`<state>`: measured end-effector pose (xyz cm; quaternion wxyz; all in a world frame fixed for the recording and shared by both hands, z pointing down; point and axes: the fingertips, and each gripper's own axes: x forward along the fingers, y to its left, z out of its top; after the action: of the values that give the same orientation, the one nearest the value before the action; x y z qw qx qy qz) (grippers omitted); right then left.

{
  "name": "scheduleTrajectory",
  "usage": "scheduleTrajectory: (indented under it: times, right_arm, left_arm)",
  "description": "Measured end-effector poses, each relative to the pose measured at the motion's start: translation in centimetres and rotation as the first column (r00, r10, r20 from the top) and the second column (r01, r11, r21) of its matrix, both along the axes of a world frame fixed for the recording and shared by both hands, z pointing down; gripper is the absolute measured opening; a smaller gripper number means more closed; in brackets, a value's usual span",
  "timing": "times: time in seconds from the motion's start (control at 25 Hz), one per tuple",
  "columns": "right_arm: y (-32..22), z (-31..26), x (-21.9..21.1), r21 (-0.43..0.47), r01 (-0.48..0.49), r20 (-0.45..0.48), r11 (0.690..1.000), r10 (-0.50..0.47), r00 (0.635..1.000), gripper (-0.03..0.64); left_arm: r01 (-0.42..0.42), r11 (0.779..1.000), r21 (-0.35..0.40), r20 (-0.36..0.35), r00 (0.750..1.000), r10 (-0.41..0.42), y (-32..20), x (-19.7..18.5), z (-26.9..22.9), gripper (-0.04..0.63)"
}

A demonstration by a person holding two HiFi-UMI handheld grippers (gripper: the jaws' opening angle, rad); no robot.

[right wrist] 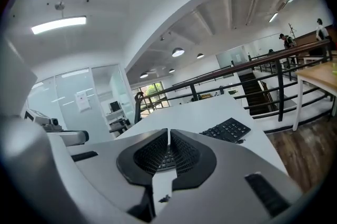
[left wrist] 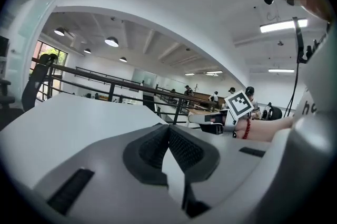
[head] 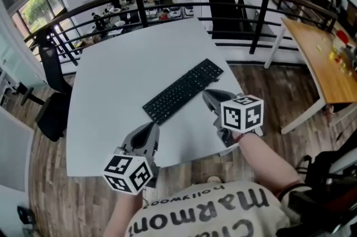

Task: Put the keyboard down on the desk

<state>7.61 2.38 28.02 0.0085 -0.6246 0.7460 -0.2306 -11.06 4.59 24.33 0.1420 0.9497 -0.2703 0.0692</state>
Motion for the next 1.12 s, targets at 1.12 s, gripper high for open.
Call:
scheduleTrajectory:
  times: [1.12]
  right_arm:
    - [8.9, 3.0, -6.7, -0.083, -0.213, 0.042, 0.974, 0.217, 0.975, 0.041]
  left_arm:
    - [-0.218, 0.970, -0.109, -0.136, 0.970, 0.202, 6.0, -7.9, -1.9, 0.003]
